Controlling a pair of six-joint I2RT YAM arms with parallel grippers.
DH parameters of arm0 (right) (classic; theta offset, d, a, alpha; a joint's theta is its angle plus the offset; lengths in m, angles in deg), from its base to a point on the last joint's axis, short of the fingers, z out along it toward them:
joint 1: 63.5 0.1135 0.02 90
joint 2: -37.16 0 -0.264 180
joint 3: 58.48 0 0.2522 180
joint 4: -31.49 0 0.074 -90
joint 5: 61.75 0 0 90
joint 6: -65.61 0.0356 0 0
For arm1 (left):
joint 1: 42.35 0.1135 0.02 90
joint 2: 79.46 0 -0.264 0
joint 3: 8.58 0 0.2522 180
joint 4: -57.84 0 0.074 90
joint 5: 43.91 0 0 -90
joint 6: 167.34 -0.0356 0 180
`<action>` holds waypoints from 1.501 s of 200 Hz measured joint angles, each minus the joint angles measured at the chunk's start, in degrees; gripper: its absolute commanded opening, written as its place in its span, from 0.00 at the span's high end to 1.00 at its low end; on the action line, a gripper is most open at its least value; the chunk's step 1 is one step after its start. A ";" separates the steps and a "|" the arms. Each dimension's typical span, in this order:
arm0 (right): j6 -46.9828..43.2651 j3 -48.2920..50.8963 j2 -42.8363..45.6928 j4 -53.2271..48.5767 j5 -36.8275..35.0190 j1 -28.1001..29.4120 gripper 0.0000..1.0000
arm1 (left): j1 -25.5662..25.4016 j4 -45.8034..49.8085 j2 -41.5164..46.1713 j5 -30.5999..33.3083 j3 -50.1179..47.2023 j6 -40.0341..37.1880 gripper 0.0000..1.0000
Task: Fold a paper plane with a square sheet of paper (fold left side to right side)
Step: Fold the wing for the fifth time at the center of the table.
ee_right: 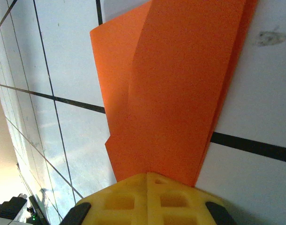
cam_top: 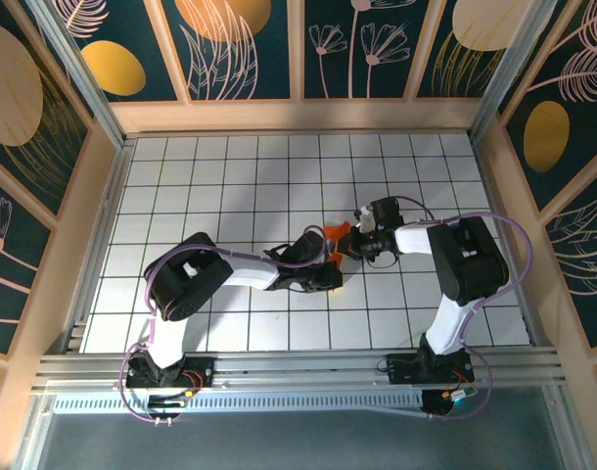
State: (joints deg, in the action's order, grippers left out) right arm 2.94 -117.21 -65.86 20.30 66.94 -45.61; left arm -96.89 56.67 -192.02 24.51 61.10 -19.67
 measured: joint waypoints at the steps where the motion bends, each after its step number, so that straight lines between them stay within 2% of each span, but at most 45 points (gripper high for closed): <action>1: 0.00 -0.02 0.00 0.00 0.00 0.00 1.00 | -0.02 0.00 0.00 0.00 0.00 0.00 0.95; 120: 0.02 -0.24 -0.24 0.00 0.22 0.04 1.00 | -1.90 1.49 2.45 -1.70 -2.73 0.11 0.95; 155: 0.04 -0.31 -0.26 0.07 0.20 0.17 1.00 | -1.99 1.49 6.88 -1.99 -5.62 0.94 0.96; 194: 0.46 -0.31 -0.26 0.42 0.15 0.33 1.00 | 1.01 0.24 12.17 -2.27 -5.77 1.09 0.97; 230: 0.72 -0.31 -0.28 0.72 -0.09 0.59 1.00 | 3.58 0.13 9.03 -2.64 -2.51 0.42 0.99; 300: 1.36 -0.26 -0.28 1.42 -0.28 1.03 1.00 | 3.78 1.18 0.11 -2.36 2.08 -1.53 1.00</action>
State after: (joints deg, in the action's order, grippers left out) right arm 4.29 -117.47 -66.14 21.72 66.66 -44.58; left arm -93.11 57.85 -191.91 22.15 63.17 -21.20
